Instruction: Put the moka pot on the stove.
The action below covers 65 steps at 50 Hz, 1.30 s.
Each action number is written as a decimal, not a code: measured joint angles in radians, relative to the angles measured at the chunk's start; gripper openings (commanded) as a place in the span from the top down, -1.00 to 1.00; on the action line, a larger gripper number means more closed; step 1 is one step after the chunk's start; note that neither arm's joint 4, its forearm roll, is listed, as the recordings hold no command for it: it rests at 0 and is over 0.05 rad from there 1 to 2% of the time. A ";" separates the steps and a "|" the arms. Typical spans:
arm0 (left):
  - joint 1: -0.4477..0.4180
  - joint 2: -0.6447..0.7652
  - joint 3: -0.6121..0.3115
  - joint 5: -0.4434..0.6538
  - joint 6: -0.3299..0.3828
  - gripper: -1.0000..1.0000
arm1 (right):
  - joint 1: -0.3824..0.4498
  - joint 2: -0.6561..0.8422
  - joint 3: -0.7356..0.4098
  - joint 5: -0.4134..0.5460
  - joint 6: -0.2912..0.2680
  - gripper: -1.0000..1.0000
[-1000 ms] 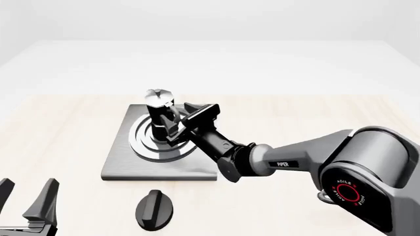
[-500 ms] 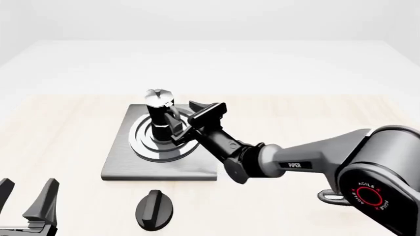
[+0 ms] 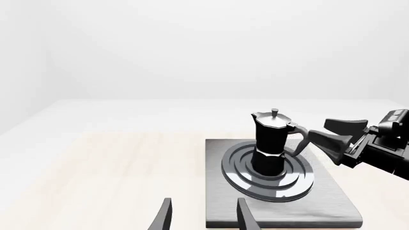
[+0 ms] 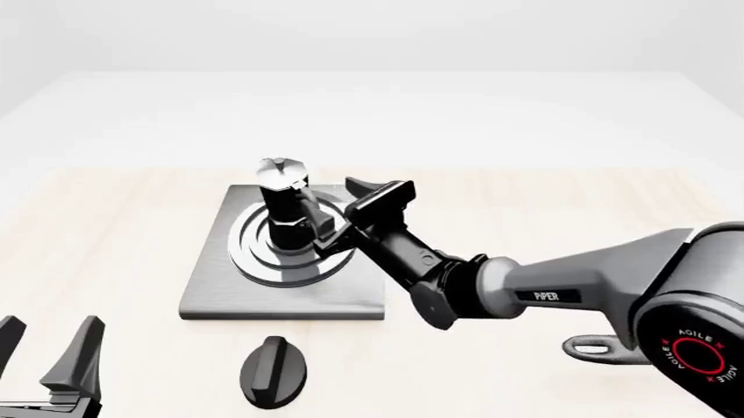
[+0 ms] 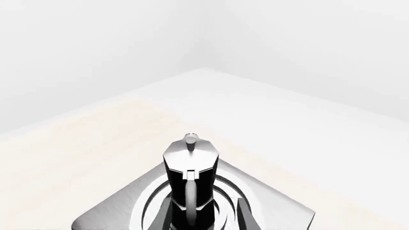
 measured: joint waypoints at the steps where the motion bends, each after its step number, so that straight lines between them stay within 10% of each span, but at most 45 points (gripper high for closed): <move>1: 0.000 0.000 0.000 0.000 0.000 -1.00 | -0.001 -0.002 0.003 -0.001 0.000 -1.00; 65: 0.000 0.000 0.000 0.000 0.000 -1.00 | -0.082 -0.117 0.231 -0.088 0.015 -1.00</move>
